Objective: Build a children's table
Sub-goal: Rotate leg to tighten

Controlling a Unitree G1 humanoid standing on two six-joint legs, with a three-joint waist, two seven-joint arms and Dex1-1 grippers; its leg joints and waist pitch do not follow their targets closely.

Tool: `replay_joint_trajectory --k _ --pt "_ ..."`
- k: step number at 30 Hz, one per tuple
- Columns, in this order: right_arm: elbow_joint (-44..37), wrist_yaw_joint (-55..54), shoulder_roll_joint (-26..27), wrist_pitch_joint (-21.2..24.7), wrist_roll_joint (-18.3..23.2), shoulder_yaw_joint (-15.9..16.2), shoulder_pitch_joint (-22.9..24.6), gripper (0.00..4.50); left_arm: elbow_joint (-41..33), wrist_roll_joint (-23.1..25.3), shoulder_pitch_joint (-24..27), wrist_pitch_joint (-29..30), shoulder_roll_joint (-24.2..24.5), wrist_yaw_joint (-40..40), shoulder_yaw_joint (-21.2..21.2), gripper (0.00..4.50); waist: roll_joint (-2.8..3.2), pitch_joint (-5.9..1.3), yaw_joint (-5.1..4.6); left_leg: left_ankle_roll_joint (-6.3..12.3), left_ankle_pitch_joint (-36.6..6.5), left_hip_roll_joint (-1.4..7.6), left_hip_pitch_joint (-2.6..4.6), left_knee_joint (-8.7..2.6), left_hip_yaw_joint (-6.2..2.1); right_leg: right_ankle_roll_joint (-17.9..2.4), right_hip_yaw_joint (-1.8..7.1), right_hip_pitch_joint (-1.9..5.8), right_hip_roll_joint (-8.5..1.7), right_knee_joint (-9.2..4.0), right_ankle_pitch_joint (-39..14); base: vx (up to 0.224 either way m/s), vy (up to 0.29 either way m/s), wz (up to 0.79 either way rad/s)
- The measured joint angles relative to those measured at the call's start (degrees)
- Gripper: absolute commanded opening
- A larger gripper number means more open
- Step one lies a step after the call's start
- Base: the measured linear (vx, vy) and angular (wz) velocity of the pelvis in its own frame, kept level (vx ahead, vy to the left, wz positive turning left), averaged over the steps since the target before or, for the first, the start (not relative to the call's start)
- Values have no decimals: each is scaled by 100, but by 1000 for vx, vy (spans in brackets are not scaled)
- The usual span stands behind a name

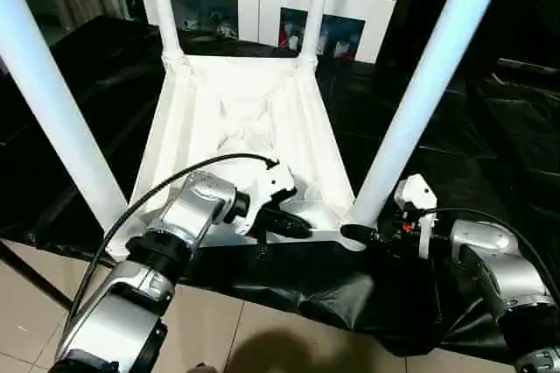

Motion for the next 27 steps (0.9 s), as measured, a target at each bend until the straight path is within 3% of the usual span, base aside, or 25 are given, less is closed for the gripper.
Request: replay_joint_trajectory --k 6,8,13,17,22,23,27 --pt "176 -452 312 -64 1 -157 -10 262 51 12 -7 77 -17 209 75 0 -5 -1 -38 0 0 3 9 5 0 -2 2 4 2 13 2 0 0 0" --pt "538 -1366 722 -110 -6 -473 -143 262 408 33 -143 79 -308 924 291 0 -10 -1 -90 -1 0 2 11 11 0 -20 3 9 2 17 16 0 0 0" --pt "1190 -3660 1485 -155 -153 -893 -671 262 1264 76 -572 -55 -1006 2520 509 0 -13 1 -203 -2 0 -4 12 10 -6 6 3 2 4 16 7 0 0 0" --pt "1628 -5112 1887 -184 -369 -992 -1120 262 1699 179 -785 -282 -1388 3449 523 0 -11 0 -229 -2 0 -24 11 -4 -13 19 1 -4 7 16 17 0 0 0" --pt "1894 -5390 2019 -346 -512 -1002 -1327 262 1983 240 -948 -413 -1557 3702 570 0 2 -7 -219 -2 0 -28 0 -5 -12 2 6 -4 5 13 29 0 0 0" --pt "1904 -5362 2015 -402 -506 -1019 -1317 317 1999 238 -952 -441 -1564 3702 570 0 2 -7 -213 -2 0 -29 -2 -4 -12 5 7 -4 5 11 26 0 0 0" --pt "1864 -5088 1998 -609 -476 -1100 -1186 339 2178 255 -1033 -605 -1568 3735 569 0 -2 -5 -206 -2 0 -30 -2 -3 -8 10 13 -4 5 6 23 0 0 0"
